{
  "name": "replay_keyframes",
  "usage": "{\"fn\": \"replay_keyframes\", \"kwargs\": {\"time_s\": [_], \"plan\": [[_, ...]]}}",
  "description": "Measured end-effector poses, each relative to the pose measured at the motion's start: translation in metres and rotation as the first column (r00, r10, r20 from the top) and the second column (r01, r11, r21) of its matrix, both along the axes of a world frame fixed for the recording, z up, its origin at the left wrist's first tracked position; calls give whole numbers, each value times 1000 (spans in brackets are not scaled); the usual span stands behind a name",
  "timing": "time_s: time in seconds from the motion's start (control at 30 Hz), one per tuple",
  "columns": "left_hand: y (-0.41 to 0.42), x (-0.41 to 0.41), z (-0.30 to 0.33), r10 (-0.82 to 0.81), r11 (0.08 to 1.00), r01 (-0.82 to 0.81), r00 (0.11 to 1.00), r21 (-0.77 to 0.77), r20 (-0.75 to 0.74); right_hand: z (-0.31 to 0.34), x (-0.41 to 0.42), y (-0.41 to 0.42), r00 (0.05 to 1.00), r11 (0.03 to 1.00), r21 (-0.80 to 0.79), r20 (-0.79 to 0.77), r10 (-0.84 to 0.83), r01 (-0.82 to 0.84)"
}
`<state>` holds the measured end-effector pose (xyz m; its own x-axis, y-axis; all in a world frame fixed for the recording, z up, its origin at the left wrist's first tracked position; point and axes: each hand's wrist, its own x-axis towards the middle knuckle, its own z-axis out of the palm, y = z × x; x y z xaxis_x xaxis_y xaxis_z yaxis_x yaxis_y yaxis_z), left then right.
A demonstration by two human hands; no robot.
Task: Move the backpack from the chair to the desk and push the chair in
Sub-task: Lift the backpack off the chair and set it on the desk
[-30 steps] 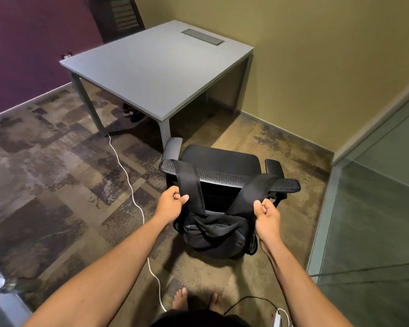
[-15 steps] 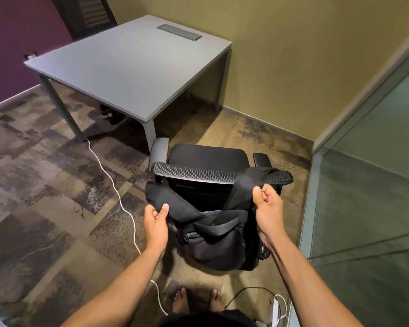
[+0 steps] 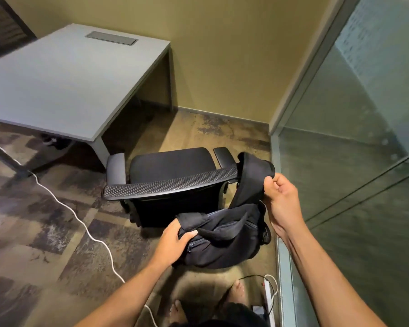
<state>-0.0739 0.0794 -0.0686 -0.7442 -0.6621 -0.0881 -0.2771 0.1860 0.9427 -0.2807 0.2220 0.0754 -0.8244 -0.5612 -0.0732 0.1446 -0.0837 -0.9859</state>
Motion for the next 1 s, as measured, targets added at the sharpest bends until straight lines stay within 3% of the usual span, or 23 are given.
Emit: {"fn": "replay_keyframes", "kwargs": {"time_s": [0.13,0.4,0.67,0.8,1.0], "plan": [[9,-40,-2,-26,996,31,997,-82,70,-1,-29,18,1000,1000,0,1,-7,7],[49,-151,15,-71,997,71,996,-9,47,-13,-141,77,994,995,26,-52,-94,96],[73,-271,39,-33,990,31,999,-135,-16,-11,-250,132,977,979,37,-88,-195,199],[73,-315,51,-91,983,81,995,-165,-52,-14,-298,145,966,971,24,-111,-233,237],[63,-362,89,-57,993,38,983,-110,-177,-29,-331,148,979,989,76,-173,-109,124]]}}
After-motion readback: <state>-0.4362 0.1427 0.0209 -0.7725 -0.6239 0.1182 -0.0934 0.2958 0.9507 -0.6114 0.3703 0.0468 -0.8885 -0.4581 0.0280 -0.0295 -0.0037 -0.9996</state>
